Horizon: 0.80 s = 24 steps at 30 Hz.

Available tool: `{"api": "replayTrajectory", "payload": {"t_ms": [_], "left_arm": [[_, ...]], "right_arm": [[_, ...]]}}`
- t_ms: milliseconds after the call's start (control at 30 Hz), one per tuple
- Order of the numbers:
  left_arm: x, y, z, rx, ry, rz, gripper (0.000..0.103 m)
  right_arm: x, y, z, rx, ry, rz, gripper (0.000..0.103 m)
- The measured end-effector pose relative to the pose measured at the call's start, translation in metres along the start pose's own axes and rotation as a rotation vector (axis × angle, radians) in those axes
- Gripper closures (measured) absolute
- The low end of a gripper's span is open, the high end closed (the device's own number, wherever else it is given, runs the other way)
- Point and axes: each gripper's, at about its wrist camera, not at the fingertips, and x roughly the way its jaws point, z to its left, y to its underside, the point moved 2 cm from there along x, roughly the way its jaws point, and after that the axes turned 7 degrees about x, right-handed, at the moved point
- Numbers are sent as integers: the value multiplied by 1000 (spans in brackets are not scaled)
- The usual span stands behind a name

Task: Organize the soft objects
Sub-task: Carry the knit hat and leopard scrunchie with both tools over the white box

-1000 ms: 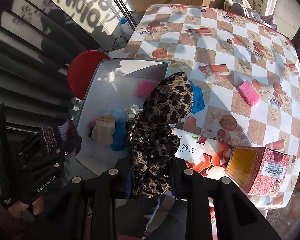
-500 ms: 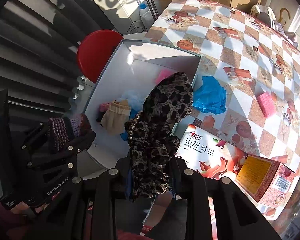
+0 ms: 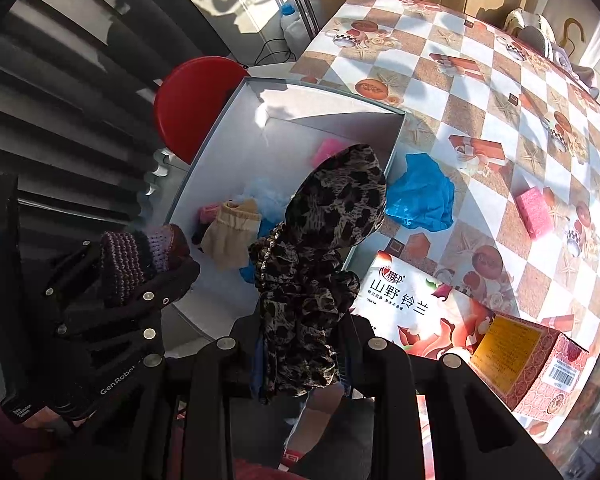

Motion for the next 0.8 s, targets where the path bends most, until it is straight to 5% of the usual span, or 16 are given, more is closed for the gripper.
{"api": "replayTrajectory", "payload": {"t_ms": [800], "left_arm": [[6,-18,7,10,-21,-15,59]], "right_arm": [[9,-26,3,5,-16,-12,74]]}}
